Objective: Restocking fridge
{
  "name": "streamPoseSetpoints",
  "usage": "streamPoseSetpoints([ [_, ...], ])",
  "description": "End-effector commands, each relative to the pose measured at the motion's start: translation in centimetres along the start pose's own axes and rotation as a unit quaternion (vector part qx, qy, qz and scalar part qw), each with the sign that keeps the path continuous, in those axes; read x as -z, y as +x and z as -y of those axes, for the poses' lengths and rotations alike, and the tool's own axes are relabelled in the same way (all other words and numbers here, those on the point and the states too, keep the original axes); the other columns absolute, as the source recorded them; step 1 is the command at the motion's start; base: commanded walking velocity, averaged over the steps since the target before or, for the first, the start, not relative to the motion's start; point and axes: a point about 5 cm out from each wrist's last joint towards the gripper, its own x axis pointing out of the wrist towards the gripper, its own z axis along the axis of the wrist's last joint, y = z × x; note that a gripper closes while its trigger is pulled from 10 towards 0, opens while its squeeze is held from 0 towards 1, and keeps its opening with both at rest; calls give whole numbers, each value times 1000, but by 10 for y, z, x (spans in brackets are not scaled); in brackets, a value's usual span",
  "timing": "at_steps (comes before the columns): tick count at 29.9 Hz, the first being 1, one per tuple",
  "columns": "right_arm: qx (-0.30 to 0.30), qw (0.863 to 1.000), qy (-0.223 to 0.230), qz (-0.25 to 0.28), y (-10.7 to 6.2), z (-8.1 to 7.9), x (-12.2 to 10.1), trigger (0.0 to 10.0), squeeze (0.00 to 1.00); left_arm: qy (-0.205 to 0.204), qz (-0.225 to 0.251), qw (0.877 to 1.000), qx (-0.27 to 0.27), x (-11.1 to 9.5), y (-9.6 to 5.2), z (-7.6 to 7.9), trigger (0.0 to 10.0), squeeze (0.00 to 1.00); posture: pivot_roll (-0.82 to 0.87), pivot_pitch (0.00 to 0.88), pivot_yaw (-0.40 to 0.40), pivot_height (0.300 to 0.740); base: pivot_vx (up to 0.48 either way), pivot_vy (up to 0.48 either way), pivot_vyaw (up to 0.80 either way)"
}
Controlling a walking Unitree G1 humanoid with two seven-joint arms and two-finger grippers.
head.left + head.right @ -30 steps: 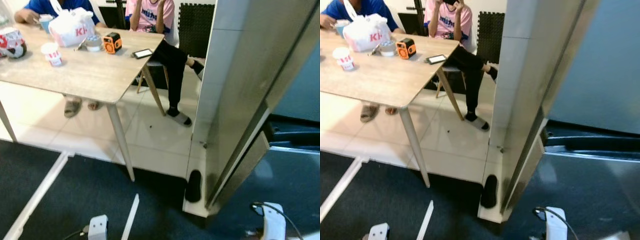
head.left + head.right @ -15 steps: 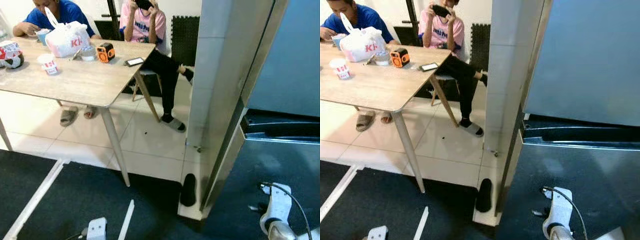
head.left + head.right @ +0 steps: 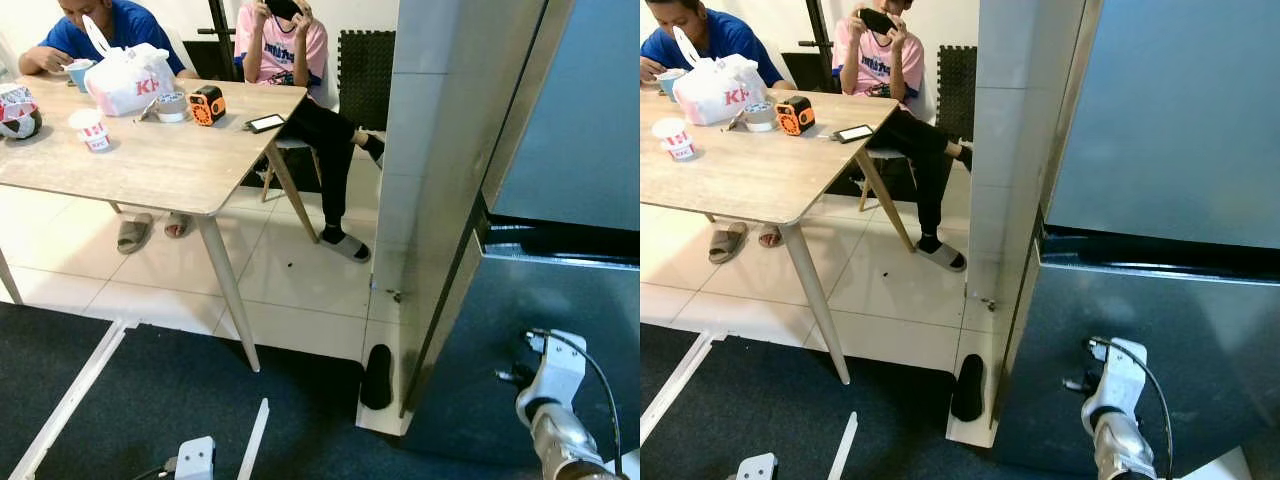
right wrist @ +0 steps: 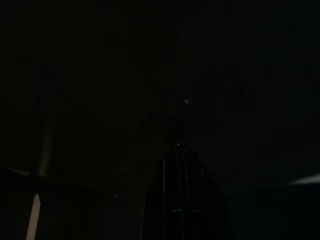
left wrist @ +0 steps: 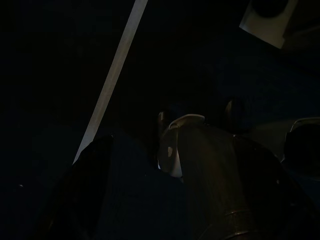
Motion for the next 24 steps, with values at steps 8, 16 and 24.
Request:
streamPoseSetpoints([
  [8, -10, 999, 13, 48, 4, -4, -24, 10000, 0, 1, -2, 1000, -2, 2, -1, -1, 10000, 0, -28, 0, 6, 740, 0, 0, 0],
  [16, -21, 999, -23, -20, -2, -3, 10, 10000, 0, 1, -3, 1000, -1, 3, 0, 0, 10000, 0, -32, 0, 6, 740, 0, 0, 0],
  [24, -16, 990, -57, -130, -25, 10, 73, 10000, 0, 4, -2, 1000, -2, 2, 0, 2, 10000, 0, -32, 0, 2, 740, 0, 0, 0],
])
